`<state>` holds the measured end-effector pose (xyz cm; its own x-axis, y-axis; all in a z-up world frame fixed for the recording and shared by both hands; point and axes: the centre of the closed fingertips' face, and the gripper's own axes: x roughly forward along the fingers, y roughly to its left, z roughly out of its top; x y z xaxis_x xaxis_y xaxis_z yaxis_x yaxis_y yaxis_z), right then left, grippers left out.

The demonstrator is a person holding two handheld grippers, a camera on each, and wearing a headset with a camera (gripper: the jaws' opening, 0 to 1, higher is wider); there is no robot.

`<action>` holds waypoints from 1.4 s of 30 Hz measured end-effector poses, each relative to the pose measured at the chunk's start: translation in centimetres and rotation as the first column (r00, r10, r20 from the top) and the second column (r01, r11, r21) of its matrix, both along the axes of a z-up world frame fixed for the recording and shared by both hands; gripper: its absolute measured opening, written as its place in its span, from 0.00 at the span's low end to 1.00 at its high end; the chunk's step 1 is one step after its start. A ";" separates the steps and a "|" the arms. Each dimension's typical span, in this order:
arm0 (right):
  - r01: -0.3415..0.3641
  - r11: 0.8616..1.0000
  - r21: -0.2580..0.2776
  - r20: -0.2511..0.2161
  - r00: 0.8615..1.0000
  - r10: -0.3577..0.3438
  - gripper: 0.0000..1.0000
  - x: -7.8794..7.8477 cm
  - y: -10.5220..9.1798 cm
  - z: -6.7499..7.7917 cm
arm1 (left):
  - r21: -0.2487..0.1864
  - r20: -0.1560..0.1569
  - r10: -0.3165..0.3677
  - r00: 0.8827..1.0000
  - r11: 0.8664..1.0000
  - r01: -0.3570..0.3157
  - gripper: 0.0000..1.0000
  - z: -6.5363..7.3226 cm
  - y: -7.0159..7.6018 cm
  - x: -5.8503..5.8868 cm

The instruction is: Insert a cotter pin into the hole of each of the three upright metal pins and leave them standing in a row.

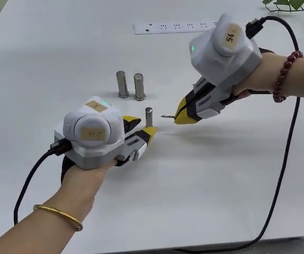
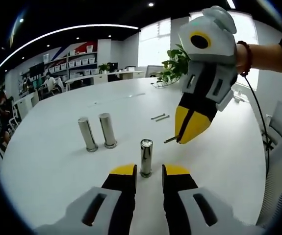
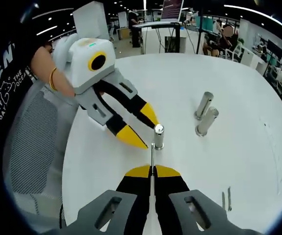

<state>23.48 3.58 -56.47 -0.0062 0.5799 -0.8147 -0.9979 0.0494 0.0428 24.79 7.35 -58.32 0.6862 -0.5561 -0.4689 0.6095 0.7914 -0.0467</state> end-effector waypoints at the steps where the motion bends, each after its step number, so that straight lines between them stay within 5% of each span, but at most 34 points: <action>1: 0.001 1.000 0.002 0.003 1.000 -0.001 0.00 0.1 0.1 0.1 | 0.005 -0.002 0.001 1.000 1.000 -0.001 0.17 -0.2 0.0 0.1; 15: -0.002 1.000 0.008 0.006 1.000 0.002 0.00 1.1 0.6 -0.1 | -0.025 -0.034 0.015 0.999 1.000 -0.016 0.11 -1.0 -0.5 1.1; 34: -0.032 0.999 0.001 0.002 0.999 0.032 0.00 0.7 1.3 -0.4 | -0.003 -0.019 0.012 1.000 1.000 -0.012 0.06 -1.0 -0.3 1.2; 37: -0.031 1.000 0.002 0.002 1.000 0.031 0.00 0.8 1.4 -0.3 | 0.029 -0.003 -0.003 1.000 1.000 0.003 0.06 -1.1 -0.4 1.2; 42: -0.031 0.999 -0.005 0.008 0.999 0.031 0.00 0.8 1.8 -0.2 | 0.014 -0.014 0.011 1.000 1.000 -0.010 0.06 -1.3 -0.3 1.3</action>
<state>24.32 5.35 -56.68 -0.0180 0.5756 -0.8175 -0.9992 0.0184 0.0349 26.09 7.01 -59.65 0.6855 -0.5422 -0.4859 0.6004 0.7985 -0.0439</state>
